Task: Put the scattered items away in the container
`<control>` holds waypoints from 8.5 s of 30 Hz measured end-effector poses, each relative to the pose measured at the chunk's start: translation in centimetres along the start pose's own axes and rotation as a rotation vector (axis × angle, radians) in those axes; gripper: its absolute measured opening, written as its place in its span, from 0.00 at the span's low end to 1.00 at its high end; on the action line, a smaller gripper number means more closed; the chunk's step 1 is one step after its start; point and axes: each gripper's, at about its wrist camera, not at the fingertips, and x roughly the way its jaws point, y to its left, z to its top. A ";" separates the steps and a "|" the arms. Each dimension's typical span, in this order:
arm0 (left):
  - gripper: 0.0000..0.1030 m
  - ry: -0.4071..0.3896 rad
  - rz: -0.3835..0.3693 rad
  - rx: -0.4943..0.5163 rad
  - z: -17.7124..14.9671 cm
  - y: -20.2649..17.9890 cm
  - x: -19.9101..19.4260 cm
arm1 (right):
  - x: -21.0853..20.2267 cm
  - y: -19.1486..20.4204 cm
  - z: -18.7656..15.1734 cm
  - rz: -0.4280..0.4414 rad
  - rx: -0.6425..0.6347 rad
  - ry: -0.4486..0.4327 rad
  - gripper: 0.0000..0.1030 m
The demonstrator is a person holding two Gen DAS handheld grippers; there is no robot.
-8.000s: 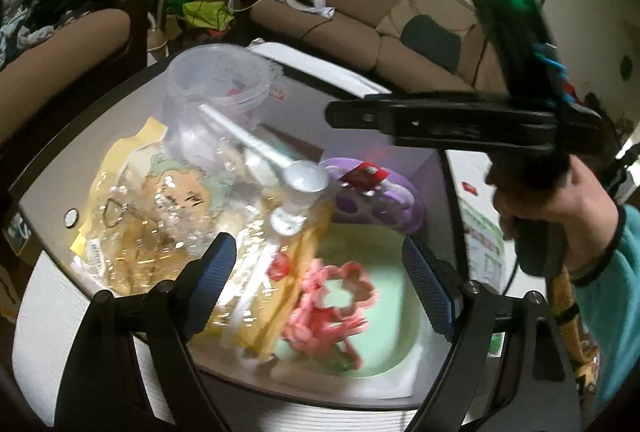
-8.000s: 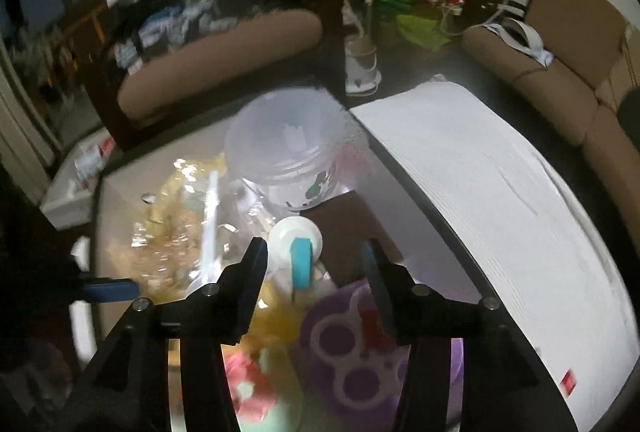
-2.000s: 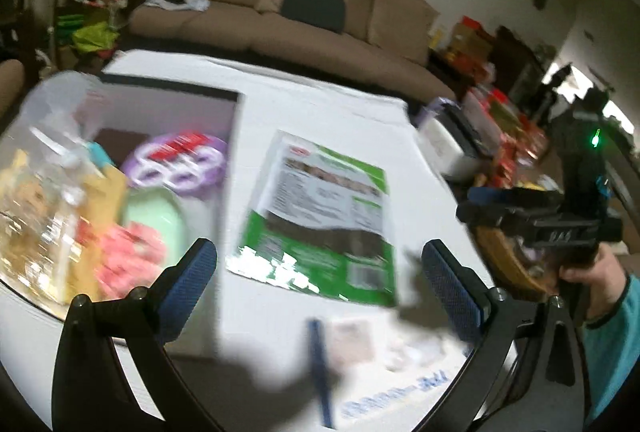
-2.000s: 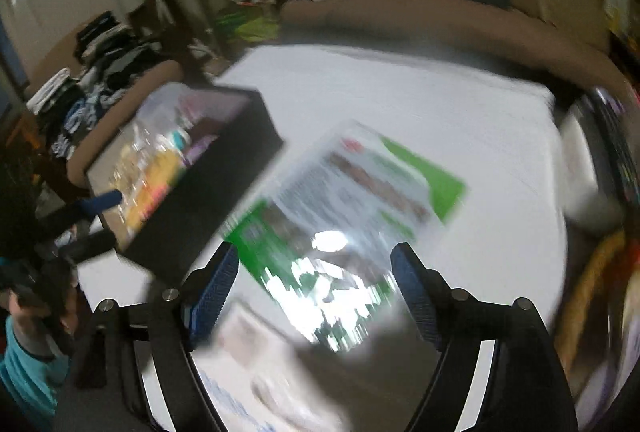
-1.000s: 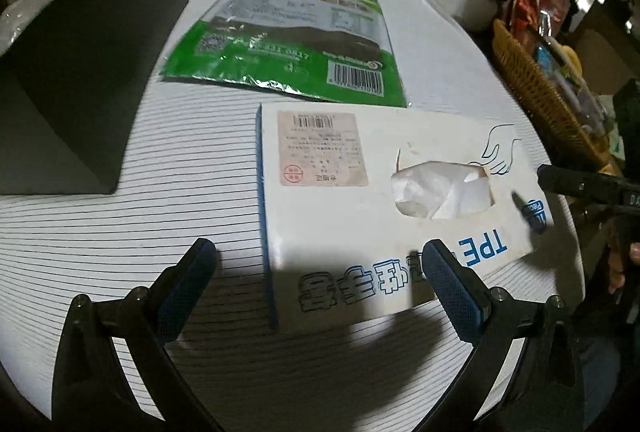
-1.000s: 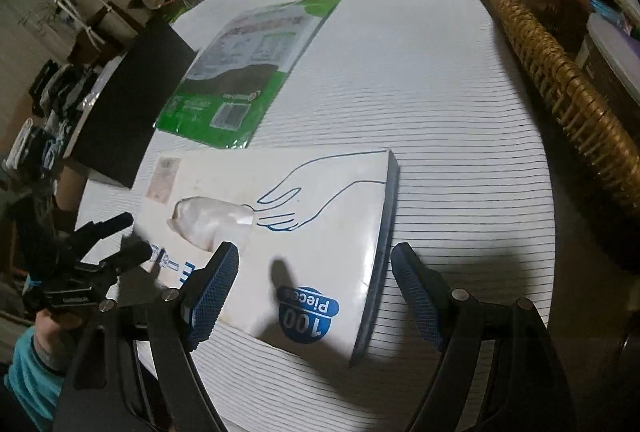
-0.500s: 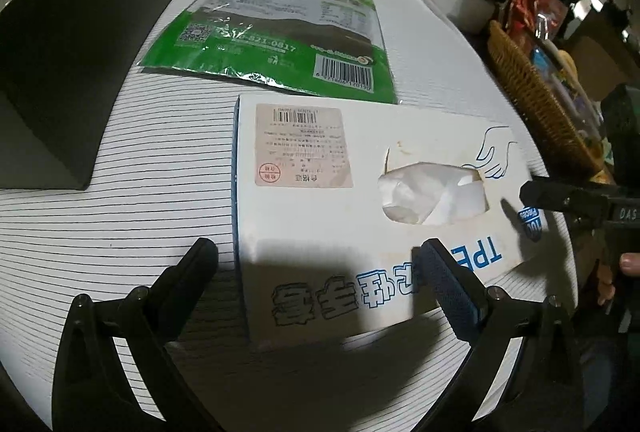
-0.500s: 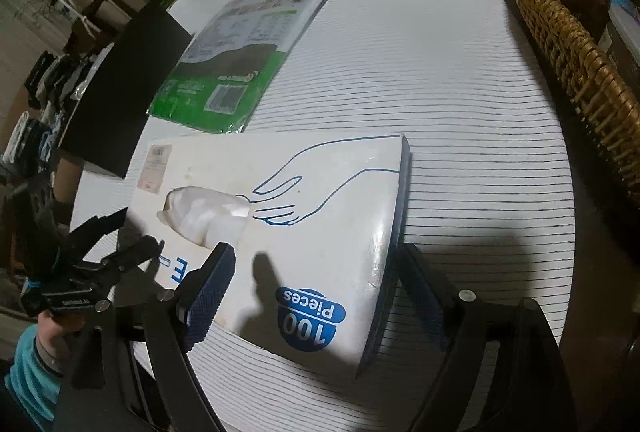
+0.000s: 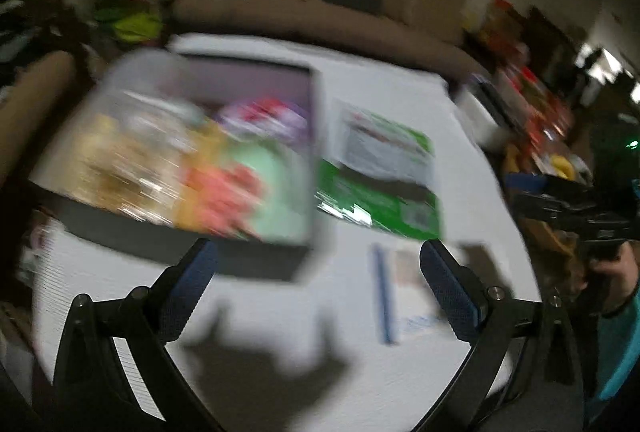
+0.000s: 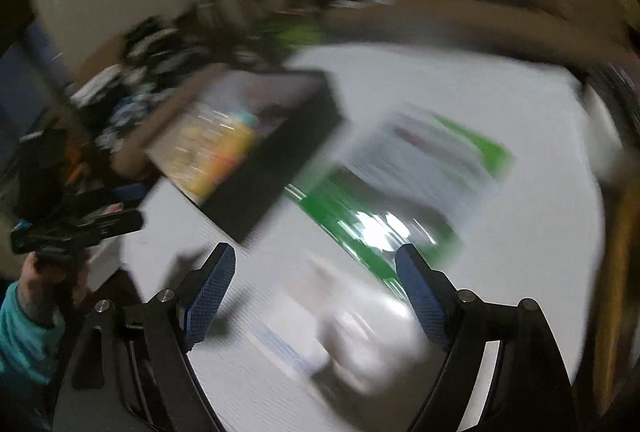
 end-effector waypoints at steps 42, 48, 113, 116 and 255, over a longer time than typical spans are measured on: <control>0.99 0.068 0.092 -0.262 3.0 15.8 2.7 | 20.9 13.5 11.2 0.189 -0.291 0.320 0.64; 0.99 0.088 -0.008 -0.157 1.7 10.3 3.1 | 11.3 8.0 8.9 0.097 -0.232 0.220 0.71; 0.78 0.185 0.076 0.060 -8.6 -14.2 11.5 | -4.3 -6.2 -14.6 -0.456 0.448 0.013 0.81; 0.77 0.196 0.064 0.058 -8.9 -13.9 11.3 | -3.9 -6.2 -14.6 -0.449 0.450 0.017 0.81; 0.89 0.201 0.049 0.147 -6.1 -13.1 6.1 | -4.9 -2.0 -11.5 -0.619 0.483 0.091 0.87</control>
